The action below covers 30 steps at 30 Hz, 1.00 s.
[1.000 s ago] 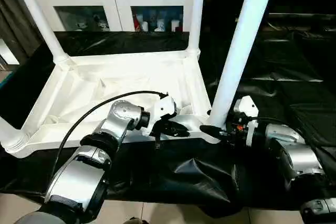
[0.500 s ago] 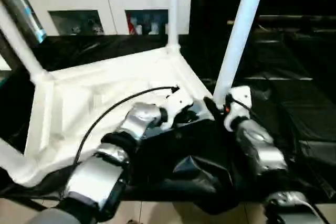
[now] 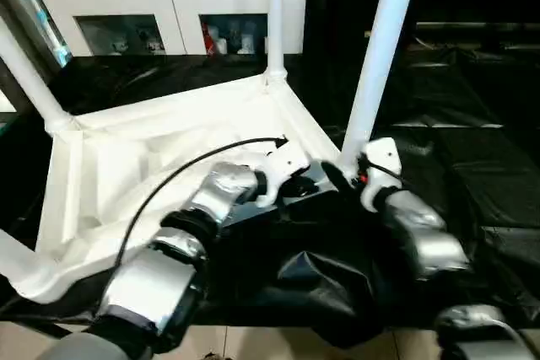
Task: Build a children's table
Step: Rotate leg to tighten
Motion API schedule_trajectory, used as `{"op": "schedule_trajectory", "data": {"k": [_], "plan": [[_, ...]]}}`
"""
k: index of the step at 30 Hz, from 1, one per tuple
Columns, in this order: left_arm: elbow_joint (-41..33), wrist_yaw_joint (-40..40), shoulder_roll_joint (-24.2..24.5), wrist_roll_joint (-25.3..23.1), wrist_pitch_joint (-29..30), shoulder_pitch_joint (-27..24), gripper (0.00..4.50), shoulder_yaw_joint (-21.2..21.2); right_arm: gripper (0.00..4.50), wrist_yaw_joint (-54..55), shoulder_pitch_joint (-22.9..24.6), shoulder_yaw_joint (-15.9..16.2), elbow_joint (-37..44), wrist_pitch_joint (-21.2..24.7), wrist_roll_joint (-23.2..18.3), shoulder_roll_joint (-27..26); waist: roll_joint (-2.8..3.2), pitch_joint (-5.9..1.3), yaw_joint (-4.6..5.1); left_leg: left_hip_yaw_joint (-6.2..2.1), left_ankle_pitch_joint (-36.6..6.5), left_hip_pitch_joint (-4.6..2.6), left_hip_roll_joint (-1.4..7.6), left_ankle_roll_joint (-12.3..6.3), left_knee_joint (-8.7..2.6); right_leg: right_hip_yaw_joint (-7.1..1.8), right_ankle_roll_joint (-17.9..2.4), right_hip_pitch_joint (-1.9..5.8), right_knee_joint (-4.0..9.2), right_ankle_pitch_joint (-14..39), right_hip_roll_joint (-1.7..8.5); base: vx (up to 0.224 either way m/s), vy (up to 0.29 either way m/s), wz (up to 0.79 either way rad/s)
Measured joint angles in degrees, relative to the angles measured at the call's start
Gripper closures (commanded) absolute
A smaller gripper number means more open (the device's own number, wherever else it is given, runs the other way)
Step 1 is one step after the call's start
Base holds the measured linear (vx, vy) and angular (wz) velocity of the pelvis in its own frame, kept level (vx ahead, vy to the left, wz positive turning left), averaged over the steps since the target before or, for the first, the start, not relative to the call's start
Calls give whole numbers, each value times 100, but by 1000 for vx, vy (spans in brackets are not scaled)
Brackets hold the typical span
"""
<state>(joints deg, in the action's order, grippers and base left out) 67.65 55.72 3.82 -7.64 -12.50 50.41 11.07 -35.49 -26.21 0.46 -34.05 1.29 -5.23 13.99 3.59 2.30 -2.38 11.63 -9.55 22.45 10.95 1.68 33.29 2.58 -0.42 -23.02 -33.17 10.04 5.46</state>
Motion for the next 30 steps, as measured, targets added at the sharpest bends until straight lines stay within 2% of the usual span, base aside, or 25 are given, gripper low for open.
{"op": "schedule_trajectory", "data": {"k": [5, 9, 14, 15, 18, 20, 23, 28, 30], "plan": [[-68, 722, 231, 37, -222, -62, 450, 17, 87, -1288, 125, 190, 401, 126, -297, 598, -2, 2, -119, 0, 3, 15, 11, -8, 4, 10, 3, -14, -6, 2, -5, 0, 0, 0], [-112, 1234, 364, 135, -230, -106, 450, 9, 87, -2104, 208, 315, 705, 318, -478, 930, -4, 3, -151, 1, -3, 23, 9, -15, 26, 4, 2, -14, -6, 1, -1, 0, 0, 0], [-119, 1637, 487, 217, -228, -146, 450, -7, 87, -2556, 236, 334, 727, 499, -646, 1078, -7, 6, -162, 1, -5, 24, 7, -10, 34, 1, -1, -13, -12, -1, 1, 0, 0, 0], [-120, 1674, 493, 222, -228, -150, 450, -7, 112, -2604, 236, 334, 742, 517, -661, 1107, -7, 6, -171, 1, -6, 24, 7, -9, 33, 1, -1, -13, -13, -1, 1, 0, 0, 0], [-136, 1733, 508, 231, -228, -153, 450, -7, 124, -2705, 235, 330, 812, 586, -769, 1149, -8, 6, -196, 1, -5, 23, 7, -11, 34, 2, -1, -14, -18, -1, 1, 0, 0, 0], [-139, 1771, 508, 232, -228, -153, 450, -7, 159, -2748, 234, 330, 817, 607, -809, 1149, -7, 7, -214, 1, -4, 23, 8, -12, 34, 3, -1, -16, -21, -1, 1, 0, 0, 0], [-140, 1801, 509, 233, -227, -153, 450, -7, 168, -2770, 234, 328, 817, 611, -832, 1147, -6, 7, -243, 1, -4, 23, 8, -12, 34, 3, -1, -16, -23, -1, 1, 0, 0, 0], [-140, 1875, 516, 236, -227, -158, 450, -5, 217, -2855, 279, 324, 885, 632, -859, 1151, -6, 7, -263, 1, -4, 23, 8, -11, 37, 2, -1, -16, -26, -1, 1, 0, 0, 0], [-140, 1883, 517, 235, -227, -159, 450, -5, 223, -2839, 335, 320, 957, 619, -858, 1157, -6, 7, -269, 1, -5, 22, 8, -10, 38, 1, -1, -16, -28, -1, 1, 0, 0, 0]]}}
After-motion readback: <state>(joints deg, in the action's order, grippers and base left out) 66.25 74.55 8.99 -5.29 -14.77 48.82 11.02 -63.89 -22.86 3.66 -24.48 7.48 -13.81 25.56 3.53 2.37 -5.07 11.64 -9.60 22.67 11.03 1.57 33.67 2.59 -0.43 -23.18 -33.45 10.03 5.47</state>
